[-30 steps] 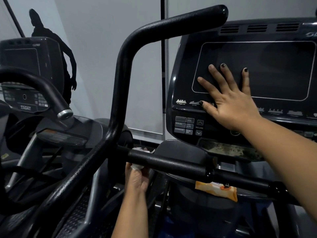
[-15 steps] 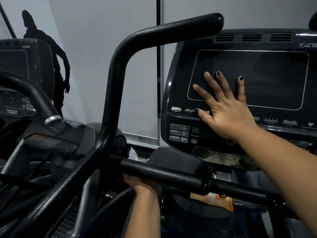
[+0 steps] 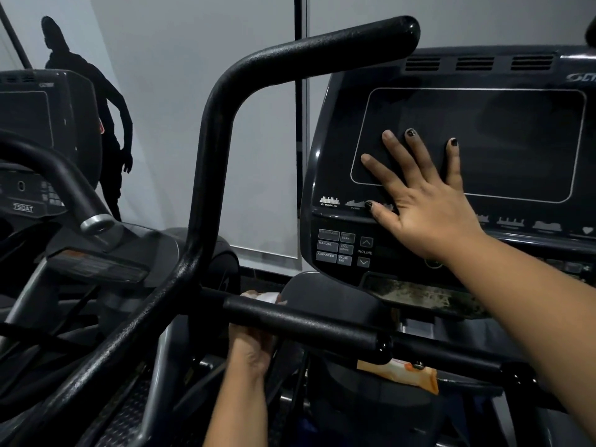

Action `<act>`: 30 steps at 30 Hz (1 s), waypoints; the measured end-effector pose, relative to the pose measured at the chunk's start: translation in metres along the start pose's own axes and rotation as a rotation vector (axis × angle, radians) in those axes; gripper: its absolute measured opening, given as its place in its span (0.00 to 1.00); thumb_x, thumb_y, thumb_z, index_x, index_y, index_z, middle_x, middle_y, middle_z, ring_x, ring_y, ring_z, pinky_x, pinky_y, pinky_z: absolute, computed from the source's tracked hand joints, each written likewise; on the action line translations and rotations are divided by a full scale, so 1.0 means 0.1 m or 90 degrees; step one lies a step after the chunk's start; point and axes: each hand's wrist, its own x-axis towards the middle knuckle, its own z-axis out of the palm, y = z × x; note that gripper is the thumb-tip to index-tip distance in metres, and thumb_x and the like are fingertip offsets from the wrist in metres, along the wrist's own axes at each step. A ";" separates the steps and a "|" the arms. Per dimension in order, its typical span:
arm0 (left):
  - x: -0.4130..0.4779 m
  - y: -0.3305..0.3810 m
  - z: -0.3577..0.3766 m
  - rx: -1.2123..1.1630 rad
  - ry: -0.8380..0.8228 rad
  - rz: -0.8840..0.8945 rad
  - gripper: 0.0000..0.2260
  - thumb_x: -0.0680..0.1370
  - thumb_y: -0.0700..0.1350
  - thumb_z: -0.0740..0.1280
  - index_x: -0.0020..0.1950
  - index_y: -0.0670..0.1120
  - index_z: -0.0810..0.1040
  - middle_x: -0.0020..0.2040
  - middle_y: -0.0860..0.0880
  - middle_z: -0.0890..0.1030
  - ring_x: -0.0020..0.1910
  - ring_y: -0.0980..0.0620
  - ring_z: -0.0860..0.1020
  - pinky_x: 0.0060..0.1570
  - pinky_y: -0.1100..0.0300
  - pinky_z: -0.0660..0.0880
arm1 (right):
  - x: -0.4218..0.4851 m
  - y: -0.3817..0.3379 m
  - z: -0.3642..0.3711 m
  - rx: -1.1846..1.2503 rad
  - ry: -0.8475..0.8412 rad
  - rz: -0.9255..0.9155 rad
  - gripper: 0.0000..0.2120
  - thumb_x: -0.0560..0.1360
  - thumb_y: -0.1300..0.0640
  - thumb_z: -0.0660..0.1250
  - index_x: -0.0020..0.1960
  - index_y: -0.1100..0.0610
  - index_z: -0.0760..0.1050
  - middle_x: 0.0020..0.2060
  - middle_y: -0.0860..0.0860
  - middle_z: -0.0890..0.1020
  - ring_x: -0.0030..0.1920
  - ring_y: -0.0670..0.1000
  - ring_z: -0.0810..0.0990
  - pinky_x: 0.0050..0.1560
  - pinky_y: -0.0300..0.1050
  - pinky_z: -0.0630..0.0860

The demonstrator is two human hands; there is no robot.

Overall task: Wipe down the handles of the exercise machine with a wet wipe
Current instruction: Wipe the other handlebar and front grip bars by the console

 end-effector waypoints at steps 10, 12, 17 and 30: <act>-0.27 -0.19 -0.19 0.096 0.141 0.144 0.11 0.75 0.31 0.61 0.54 0.44 0.69 0.42 0.50 0.76 0.41 0.56 0.78 0.46 0.60 0.77 | 0.00 0.02 0.00 0.006 -0.001 -0.007 0.32 0.76 0.35 0.46 0.78 0.39 0.43 0.79 0.45 0.39 0.78 0.51 0.36 0.73 0.68 0.36; -0.43 -0.18 -0.31 0.169 0.147 0.152 0.12 0.74 0.32 0.63 0.56 0.40 0.70 0.44 0.49 0.80 0.45 0.52 0.80 0.45 0.59 0.77 | 0.01 0.01 0.00 0.006 -0.004 -0.006 0.32 0.77 0.35 0.45 0.78 0.39 0.43 0.79 0.45 0.39 0.78 0.51 0.36 0.73 0.68 0.35; -0.88 -0.06 -0.50 0.218 0.123 0.068 0.23 0.75 0.32 0.68 0.65 0.52 0.69 0.52 0.44 0.80 0.47 0.47 0.81 0.49 0.51 0.78 | 0.00 -0.01 -0.07 0.001 -0.049 -0.006 0.31 0.78 0.37 0.47 0.78 0.40 0.40 0.78 0.46 0.37 0.77 0.51 0.33 0.72 0.68 0.33; -1.63 0.43 -0.50 0.480 -0.159 0.037 0.12 0.64 0.43 0.72 0.46 0.49 0.85 0.57 0.45 0.79 0.51 0.46 0.81 0.49 0.51 0.80 | -1.56 -1.35 -1.05 0.677 -0.210 0.054 0.19 0.67 0.52 0.79 0.56 0.45 0.80 0.48 0.43 0.81 0.43 0.42 0.79 0.44 0.35 0.75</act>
